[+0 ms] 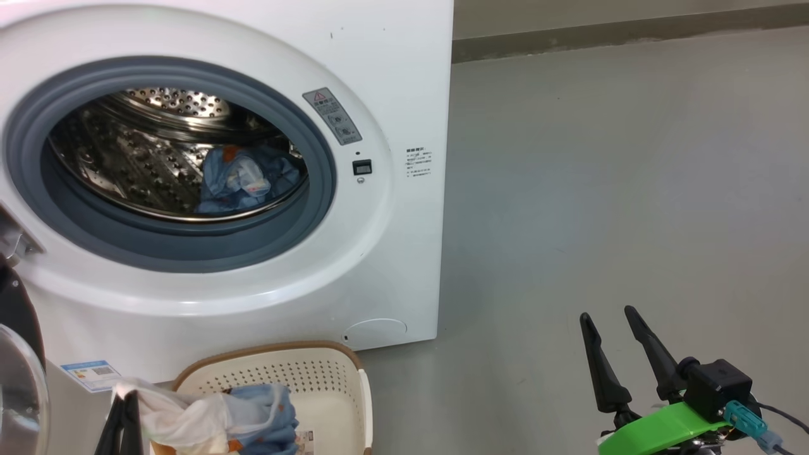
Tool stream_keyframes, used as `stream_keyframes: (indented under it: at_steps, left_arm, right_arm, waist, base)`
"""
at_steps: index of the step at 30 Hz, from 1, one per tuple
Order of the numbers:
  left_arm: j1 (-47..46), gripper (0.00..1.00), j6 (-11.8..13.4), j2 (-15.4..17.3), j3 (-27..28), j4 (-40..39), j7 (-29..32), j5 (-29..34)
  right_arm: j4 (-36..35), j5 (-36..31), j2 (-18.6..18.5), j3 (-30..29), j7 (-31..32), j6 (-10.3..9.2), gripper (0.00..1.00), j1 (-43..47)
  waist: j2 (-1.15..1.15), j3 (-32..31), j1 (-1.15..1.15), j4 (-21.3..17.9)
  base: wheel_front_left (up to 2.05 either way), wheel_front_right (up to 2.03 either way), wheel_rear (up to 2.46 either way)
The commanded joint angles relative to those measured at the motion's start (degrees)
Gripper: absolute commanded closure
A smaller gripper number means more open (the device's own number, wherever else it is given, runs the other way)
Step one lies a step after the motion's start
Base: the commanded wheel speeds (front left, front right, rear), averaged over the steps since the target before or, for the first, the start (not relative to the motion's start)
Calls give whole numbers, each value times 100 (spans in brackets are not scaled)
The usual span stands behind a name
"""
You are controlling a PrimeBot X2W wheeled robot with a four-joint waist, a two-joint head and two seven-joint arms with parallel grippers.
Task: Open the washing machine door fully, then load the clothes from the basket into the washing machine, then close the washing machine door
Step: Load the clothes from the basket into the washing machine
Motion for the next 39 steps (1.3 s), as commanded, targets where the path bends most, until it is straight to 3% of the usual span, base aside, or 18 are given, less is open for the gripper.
stream_keyframes:
  at_steps: [1, 21, 32, 39]
  left_arm:
    - [-65, 100, 64, 40, 162, -183, -70, 51]
    - [-134, 100, 147, 23, 47, -147, -70, -13]
    - [-1164, 100, 43, 28, -25, 102, -70, -8]
    - [-2081, 100, -48, 288, 6, 331, -70, 125]
  right_arm:
    - [-163, -78, 0, 126, -28, 9, 0, -44]
    - [-190, -36, 0, 152, -28, 9, 0, -27]
    - [-271, -41, 0, 175, -28, 9, 0, -225]
    - [-360, -60, 0, 191, -28, 9, 0, -439]
  waist:
    - [0, -6, 0, 11]
    - [0, 184, 0, 59]
    - [0, 872, 0, 40]
    - [0, 1437, 0, -58]
  base:
    - [0, 0, 0]
    - [0, 0, 0]
    - [0, 0, 0]
    - [0, 0, 0]
